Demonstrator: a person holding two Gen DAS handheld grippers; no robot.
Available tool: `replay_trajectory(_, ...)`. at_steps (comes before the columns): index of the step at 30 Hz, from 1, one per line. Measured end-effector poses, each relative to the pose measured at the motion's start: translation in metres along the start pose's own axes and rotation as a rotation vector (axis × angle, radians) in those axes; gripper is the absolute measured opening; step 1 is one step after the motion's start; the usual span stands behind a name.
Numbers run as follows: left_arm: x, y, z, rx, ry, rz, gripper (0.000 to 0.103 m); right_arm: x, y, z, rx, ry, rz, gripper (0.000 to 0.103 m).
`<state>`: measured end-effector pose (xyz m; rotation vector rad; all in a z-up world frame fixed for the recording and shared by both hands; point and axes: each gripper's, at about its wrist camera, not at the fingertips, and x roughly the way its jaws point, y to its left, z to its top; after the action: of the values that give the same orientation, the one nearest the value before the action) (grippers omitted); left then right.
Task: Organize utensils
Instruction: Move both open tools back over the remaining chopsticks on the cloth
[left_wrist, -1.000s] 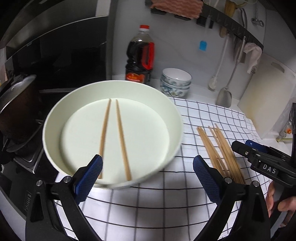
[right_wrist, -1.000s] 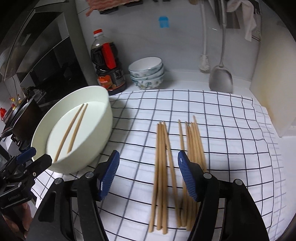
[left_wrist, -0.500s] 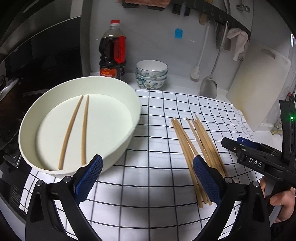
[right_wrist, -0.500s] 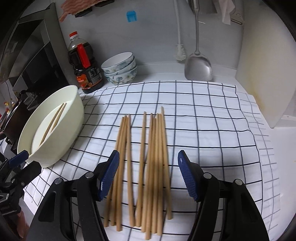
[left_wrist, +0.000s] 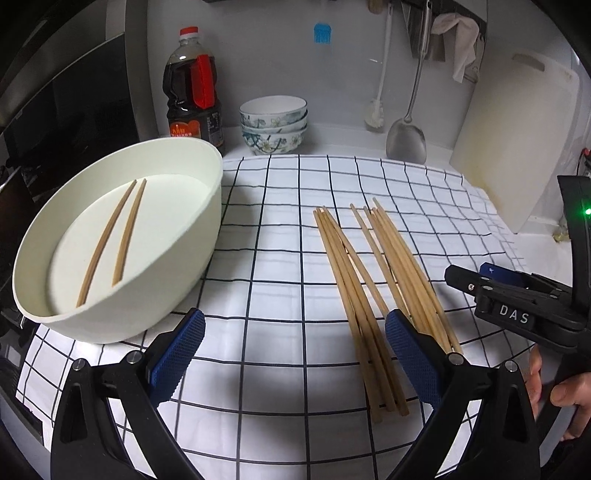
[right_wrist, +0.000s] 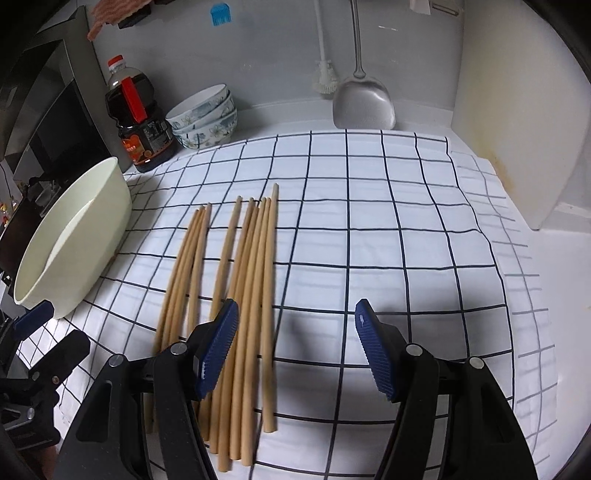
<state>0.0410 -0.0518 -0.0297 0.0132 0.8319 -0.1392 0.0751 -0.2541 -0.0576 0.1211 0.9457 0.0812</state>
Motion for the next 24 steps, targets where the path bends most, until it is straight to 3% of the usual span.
replay_trajectory(8,0.02,-0.01,-0.006,0.007,0.033,0.03,0.096,0.016,-0.006,-0.005,-0.018,0.049,-0.008,0.063)
replay_trajectory(24,0.045,-0.01,-0.013,-0.009,0.084,0.062,0.096,0.025,0.001,-0.007,-0.103,0.061,-0.056,0.063)
